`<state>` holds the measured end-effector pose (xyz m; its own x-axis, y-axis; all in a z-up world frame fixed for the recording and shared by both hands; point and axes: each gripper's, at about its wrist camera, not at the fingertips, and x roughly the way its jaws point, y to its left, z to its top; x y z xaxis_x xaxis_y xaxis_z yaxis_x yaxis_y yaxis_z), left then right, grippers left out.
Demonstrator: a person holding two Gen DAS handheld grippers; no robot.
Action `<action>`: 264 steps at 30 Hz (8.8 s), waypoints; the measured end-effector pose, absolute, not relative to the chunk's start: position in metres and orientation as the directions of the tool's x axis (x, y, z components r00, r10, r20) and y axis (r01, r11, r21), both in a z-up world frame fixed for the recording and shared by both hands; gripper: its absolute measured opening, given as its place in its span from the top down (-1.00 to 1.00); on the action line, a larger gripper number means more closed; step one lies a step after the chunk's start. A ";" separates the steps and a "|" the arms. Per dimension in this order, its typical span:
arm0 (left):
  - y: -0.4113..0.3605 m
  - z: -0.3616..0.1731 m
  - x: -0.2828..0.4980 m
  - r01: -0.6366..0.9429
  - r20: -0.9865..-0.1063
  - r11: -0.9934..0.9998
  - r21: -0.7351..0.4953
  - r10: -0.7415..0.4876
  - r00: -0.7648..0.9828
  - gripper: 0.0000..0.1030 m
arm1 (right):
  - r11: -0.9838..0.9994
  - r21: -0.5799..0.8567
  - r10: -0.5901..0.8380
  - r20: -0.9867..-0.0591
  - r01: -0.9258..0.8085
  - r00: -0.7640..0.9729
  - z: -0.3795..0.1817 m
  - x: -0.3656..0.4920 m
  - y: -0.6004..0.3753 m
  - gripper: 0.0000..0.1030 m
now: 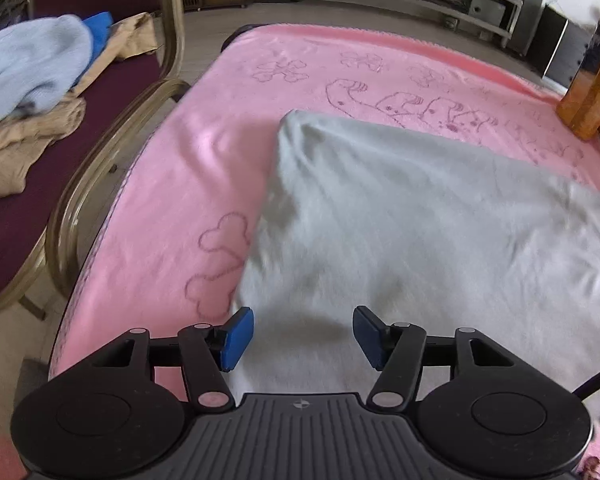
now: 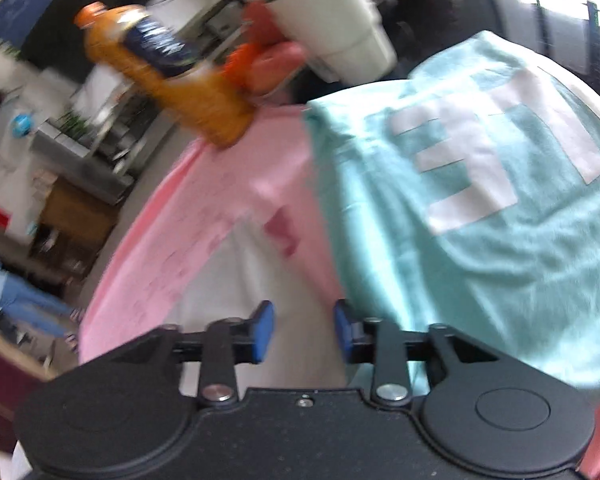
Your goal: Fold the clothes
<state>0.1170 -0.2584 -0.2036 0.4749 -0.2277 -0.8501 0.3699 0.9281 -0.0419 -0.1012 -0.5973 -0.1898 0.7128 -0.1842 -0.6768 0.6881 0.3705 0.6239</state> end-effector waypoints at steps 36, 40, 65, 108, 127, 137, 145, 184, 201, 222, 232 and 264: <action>-0.256 -0.206 0.033 0.487 -0.820 0.860 0.153 -0.164 0.548 -0.18 | 0.549 0.558 -0.079 -0.706 0.622 0.704 -0.180 -0.141 -0.522 0.11; -0.258 -0.208 0.032 0.488 -0.822 0.857 0.166 -0.154 0.549 -0.20 | 0.563 0.590 0.003 -0.701 0.578 0.713 -0.183 -0.133 -0.508 0.09; -0.265 -0.214 0.029 0.509 -0.829 0.837 0.200 -0.133 0.543 -0.28 | 0.549 0.583 0.032 -0.731 0.599 0.682 -0.197 -0.107 -0.503 -0.08; -0.254 -0.203 0.034 0.450 -0.802 0.875 0.180 -0.134 0.582 -0.36 | 0.562 0.467 -0.062 -0.799 0.683 0.598 -0.207 -0.149 -0.529 -0.07; -0.263 -0.202 0.039 0.433 -0.776 0.885 0.168 -0.152 0.612 -0.34 | 0.475 0.583 -0.206 -0.655 0.660 0.727 -0.188 -0.144 -0.522 0.51; -0.226 -0.151 0.042 0.387 -0.631 0.921 -0.028 -0.317 0.708 -0.29 | 0.465 0.666 -0.231 -0.544 0.583 0.806 -0.181 -0.158 -0.531 0.47; -0.260 -0.197 0.051 0.425 -0.769 0.887 0.182 -0.141 0.624 -0.04 | 0.507 0.599 -0.078 -0.684 0.620 0.725 -0.207 -0.123 -0.526 0.40; -0.263 -0.204 0.039 0.491 -0.803 0.861 0.132 -0.197 0.563 -0.26 | 0.223 0.757 -0.106 -0.608 0.614 0.787 -0.251 -0.157 -0.535 0.36; -0.257 -0.208 0.046 0.463 -0.816 0.877 0.130 -0.171 0.553 -0.26 | 0.108 0.796 0.059 -0.603 0.595 0.796 -0.266 -0.148 -0.530 0.35; -0.257 -0.211 0.048 0.461 -0.824 0.877 0.139 -0.156 0.545 -0.28 | -0.045 0.876 0.079 -0.477 0.481 0.875 -0.281 -0.142 -0.533 0.16; -0.256 -0.213 0.051 0.460 -0.830 0.878 0.134 -0.154 0.537 -0.34 | 0.018 0.833 -0.121 -0.547 0.553 0.828 -0.276 -0.138 -0.531 0.36; -0.244 -0.214 0.061 0.410 -0.831 0.888 0.207 -0.062 0.553 -0.33 | 0.343 0.582 -0.285 -0.683 0.737 0.672 -0.249 -0.131 -0.522 0.91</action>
<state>0.0610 -0.2443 -0.2137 0.5533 -0.0618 -0.8307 0.4099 0.8883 0.2069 -0.1314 -0.5219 -0.2493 0.6724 -0.2849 -0.6831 0.7369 0.3435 0.5822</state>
